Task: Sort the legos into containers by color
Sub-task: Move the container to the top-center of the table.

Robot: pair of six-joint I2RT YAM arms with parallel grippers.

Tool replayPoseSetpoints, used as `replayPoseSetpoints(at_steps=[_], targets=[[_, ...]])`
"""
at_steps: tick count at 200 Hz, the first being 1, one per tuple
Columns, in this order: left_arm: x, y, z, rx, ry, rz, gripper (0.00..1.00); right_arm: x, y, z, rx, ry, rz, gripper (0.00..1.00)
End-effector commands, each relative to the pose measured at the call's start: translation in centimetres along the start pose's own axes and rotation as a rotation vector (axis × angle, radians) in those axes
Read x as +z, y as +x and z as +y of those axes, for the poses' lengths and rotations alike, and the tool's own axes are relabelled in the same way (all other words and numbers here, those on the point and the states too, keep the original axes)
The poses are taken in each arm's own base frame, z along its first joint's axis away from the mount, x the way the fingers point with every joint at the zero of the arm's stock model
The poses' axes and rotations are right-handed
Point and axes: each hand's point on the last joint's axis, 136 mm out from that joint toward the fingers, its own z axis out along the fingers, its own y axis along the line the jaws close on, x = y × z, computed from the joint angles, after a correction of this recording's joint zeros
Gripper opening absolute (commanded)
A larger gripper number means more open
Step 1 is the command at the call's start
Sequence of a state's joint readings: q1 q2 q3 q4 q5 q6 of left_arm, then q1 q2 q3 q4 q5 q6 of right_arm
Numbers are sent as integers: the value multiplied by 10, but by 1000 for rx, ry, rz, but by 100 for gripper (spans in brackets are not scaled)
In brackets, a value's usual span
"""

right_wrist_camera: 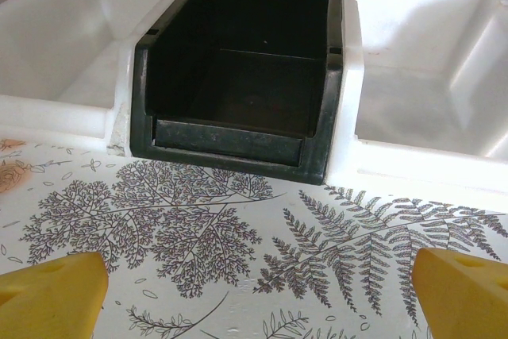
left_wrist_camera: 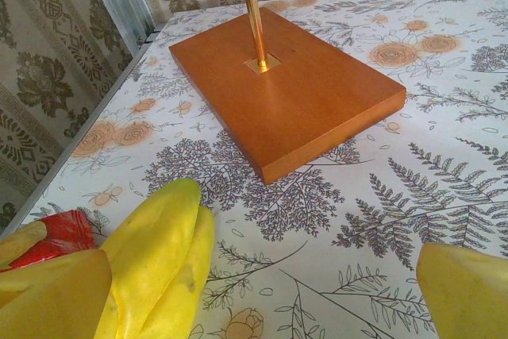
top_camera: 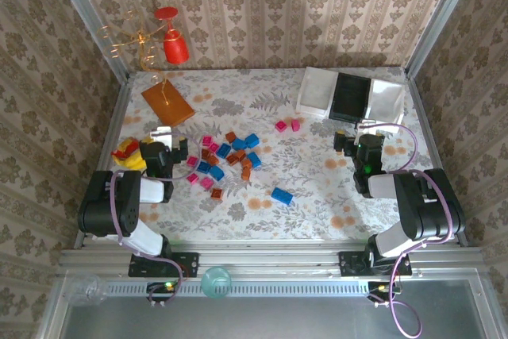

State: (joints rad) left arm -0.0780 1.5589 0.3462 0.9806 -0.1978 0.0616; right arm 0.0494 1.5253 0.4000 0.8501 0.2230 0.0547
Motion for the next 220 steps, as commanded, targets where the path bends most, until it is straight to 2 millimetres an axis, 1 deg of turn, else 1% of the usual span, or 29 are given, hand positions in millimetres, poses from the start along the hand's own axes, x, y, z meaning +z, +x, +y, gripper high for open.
replayPoseSetpoints(at_steps=[1, 16, 41, 49, 61, 67, 72, 78, 86, 92, 93, 94, 95, 104, 109, 122, 135, 148, 160, 179, 187, 195, 199, 220], targets=[[4, -8, 4, 3, -14, -17, 100, 0, -3, 1, 1, -13, -16, 100], [5, -6, 12, -41, -19, -8, 100, 0, -3, 1, 1, -13, -16, 100], [4, -6, 14, -48, -19, -14, 100, -1, -4, 0, 3, -8, -22, 100], [4, -6, 14, -47, -24, -17, 100, -3, -8, -3, 11, 12, -40, 100], [0, -10, 16, -45, -36, -31, 100, -13, -18, -7, 17, 24, -55, 100], [-3, -15, 17, -43, -36, -36, 100, -17, -22, -10, 21, 37, -54, 100], [-6, -20, 17, -40, -35, -41, 100, -25, -32, -13, 32, 48, -76, 100], [-10, -26, 17, -32, -30, -40, 100, -32, -39, -18, 43, 68, -89, 100], [-17, -36, 16, -20, -26, -40, 100, -41, -44, -25, 71, 97, -105, 100], [-24, -47, 16, -17, -27, -51, 100, -48, -47, -31, 114, 122, -109, 100], [-23, -46, 16, -17, -29, -42, 100, -49, -47, -33, 124, 126, -110, 100], [-26, -50, 17, -23, -32, -51, 100, -50, -48, -34, 134, 130, -111, 100], [-26, -49, 17, -27, -34, -41, 100, -51, -48, -35, 143, 132, -112, 100], [-35, -61, 24, -130, -50, -44, 100, -59, -53, -39, 202, 131, -115, 100], [-41, -67, 26, -188, -40, -46, 100, -63, -54, -39, 208, 123, -111, 100], [-52, -76, 12, -265, 76, -32, 100, -70, -60, -38, 231, 111, -115, 100], [-63, -89, -10, -308, 220, -44, 100, -72, -65, -36, 266, 105, -76, 98], [-72, -105, -35, -333, 359, -66, 100, -66, -70, -29, 271, 88, -1, 96], [-78, -116, -54, -343, 443, -74, 100, -53, -76, -22, 254, 86, 78, 96], [-86, -130, -82, -325, 526, -75, 100, -23, -78, -25, 205, 153, 209, 97], [-88, -132, -92, -311, 548, -73, 100, -11, -82, -29, 196, 176, 246, 97], [-92, -133, -102, -295, 567, -72, 100, 4, -75, -32, 182, 195, 301, 96], [-93, -133, -106, -286, 574, -71, 100, 11, -77, -35, 179, 207, 313, 96], [-95, -130, -118, -251, 580, -58, 100, 43, -77, -46, 184, 229, 394, 93]])
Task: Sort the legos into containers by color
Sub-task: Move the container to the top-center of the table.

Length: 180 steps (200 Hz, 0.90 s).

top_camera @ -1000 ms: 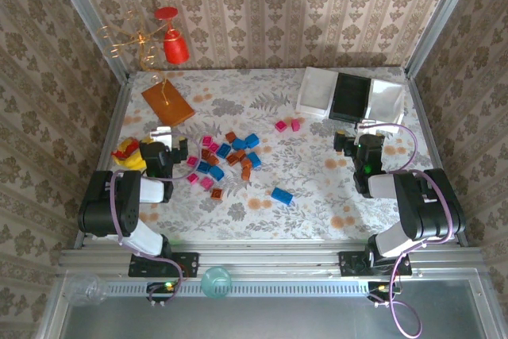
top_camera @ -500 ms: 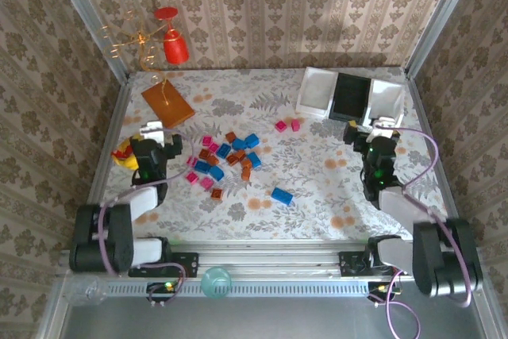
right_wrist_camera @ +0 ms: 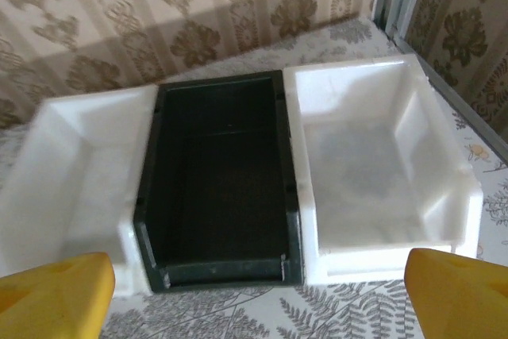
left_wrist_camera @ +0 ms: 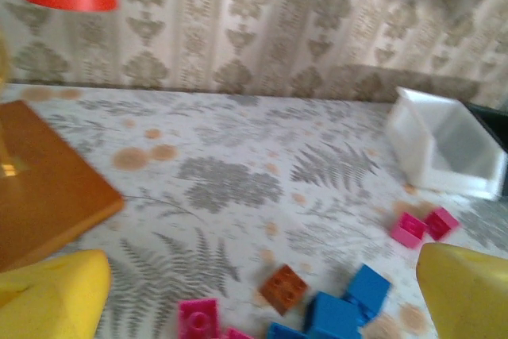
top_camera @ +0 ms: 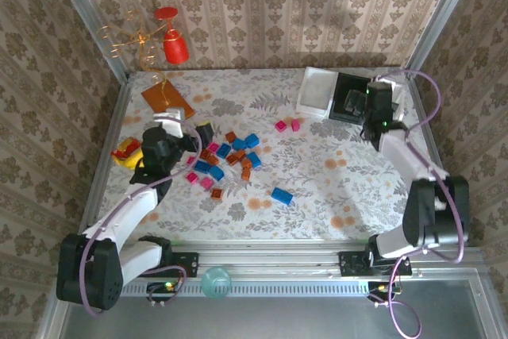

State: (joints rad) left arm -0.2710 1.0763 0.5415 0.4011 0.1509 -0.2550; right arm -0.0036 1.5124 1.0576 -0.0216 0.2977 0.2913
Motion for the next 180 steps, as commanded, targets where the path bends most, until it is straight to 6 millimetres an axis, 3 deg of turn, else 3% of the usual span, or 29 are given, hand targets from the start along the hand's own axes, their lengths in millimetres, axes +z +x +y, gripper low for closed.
replayPoseSetpoints(at_steps=[1, 49, 80, 99, 128, 180], targets=[[3, -3, -16, 4, 37, 20, 100, 29, 29, -24, -31, 99, 211, 93], [5, 0, -17, 9, 23, 34, 100, 86, 41, -20, -39, 67, 396, 82], [6, 2, -15, 5, 11, 42, 100, 116, 57, -7, -48, 14, 495, 70], [5, 5, -14, 6, 5, 52, 100, 124, 66, 4, -52, -33, 550, 58], [3, 5, -12, 9, -7, 48, 100, 132, 68, 34, -81, -102, 559, 46], [5, 9, -10, 11, -18, 58, 100, 130, 79, 105, -233, -173, 559, 40]])
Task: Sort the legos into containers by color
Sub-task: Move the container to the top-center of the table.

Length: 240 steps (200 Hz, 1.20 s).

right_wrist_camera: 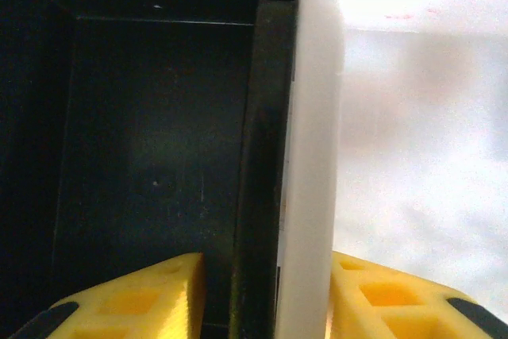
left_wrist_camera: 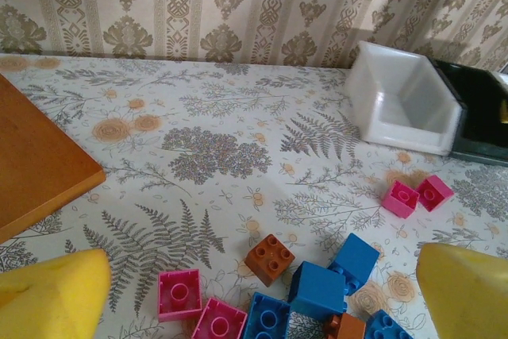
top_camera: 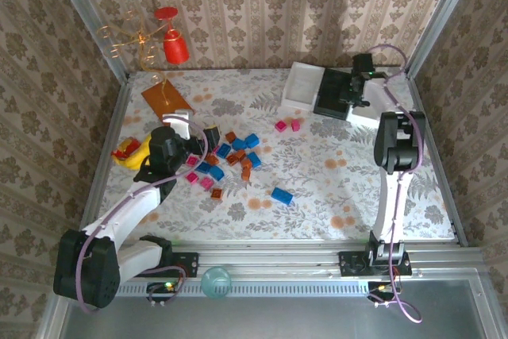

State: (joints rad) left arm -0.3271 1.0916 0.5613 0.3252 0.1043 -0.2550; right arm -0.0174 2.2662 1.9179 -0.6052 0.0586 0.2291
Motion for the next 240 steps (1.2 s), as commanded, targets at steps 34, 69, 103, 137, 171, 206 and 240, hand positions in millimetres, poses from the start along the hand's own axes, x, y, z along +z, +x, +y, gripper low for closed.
replayPoseSetpoints(at_steps=[34, 69, 103, 137, 171, 206, 240], targets=[[-1, -9, 0, 9, -16, -20, 100, 2, 29, 77, -233, -69, 65, 38], [-1, -8, 2, 6, -24, -23, 100, -2, 37, 84, -310, -81, 68, 38], [0, -6, 3, 4, -26, -21, 100, -9, 36, 90, -318, -120, 59, 42], [1, -5, 4, 4, -28, -16, 100, -41, 15, 93, -301, -133, -31, 57], [5, -4, -4, -17, 12, -19, 100, -97, 1, 94, -263, -149, -200, 67], [20, 3, -48, 14, 198, 6, 100, -115, 47, 103, -259, -163, -230, 71], [32, 10, -80, 20, 336, 57, 100, -106, 97, 125, -262, -203, -195, 71]])
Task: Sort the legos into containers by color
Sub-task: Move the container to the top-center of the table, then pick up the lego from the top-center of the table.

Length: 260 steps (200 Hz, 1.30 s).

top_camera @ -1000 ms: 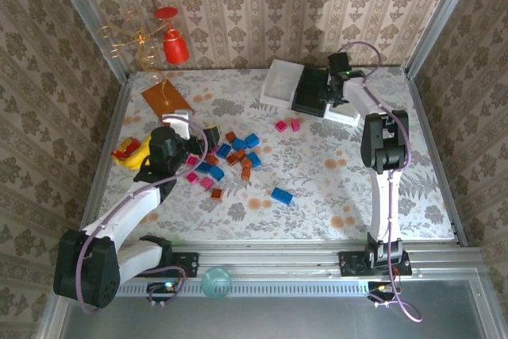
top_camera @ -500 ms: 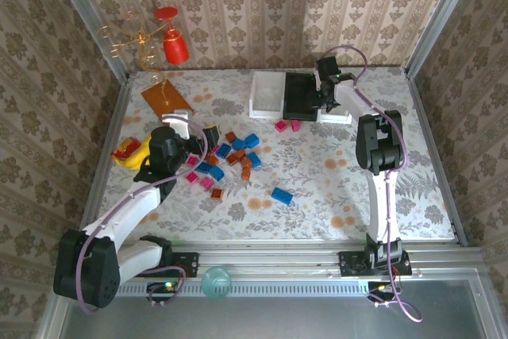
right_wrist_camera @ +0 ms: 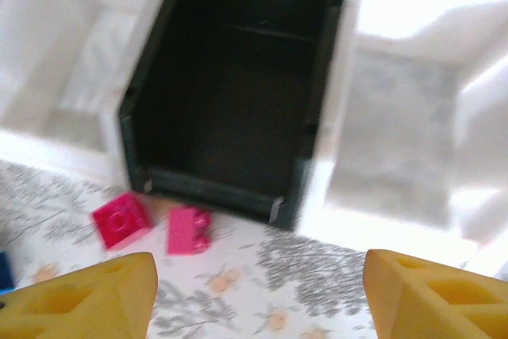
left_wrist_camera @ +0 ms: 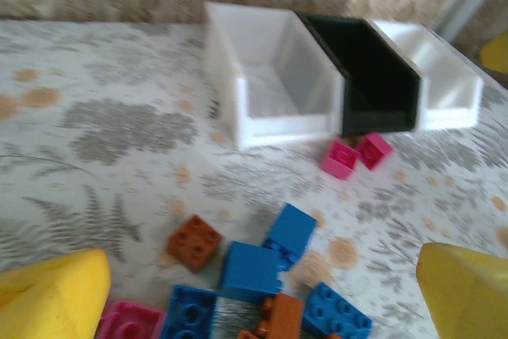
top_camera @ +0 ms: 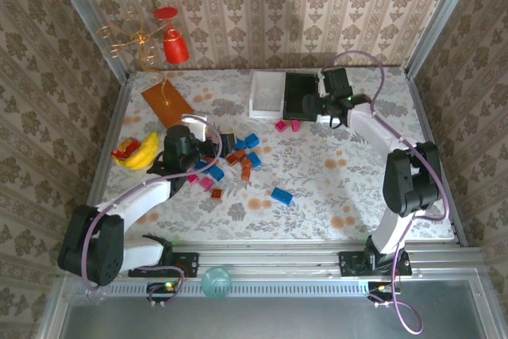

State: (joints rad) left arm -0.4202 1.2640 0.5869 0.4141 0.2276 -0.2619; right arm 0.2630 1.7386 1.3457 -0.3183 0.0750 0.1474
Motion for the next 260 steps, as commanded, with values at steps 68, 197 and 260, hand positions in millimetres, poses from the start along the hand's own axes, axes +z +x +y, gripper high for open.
replayPoseSetpoints(at_steps=[68, 197, 260], targets=[[6, -22, -31, 18, 126, -42, 100, 79, 64, 33, -2, 35, 113, 61], [2, -18, -17, 25, 42, -44, 100, 116, 75, 36, -65, 25, 214, 33], [1, -18, -9, 5, -7, -43, 100, 34, 41, 53, 43, -139, 11, 26]])
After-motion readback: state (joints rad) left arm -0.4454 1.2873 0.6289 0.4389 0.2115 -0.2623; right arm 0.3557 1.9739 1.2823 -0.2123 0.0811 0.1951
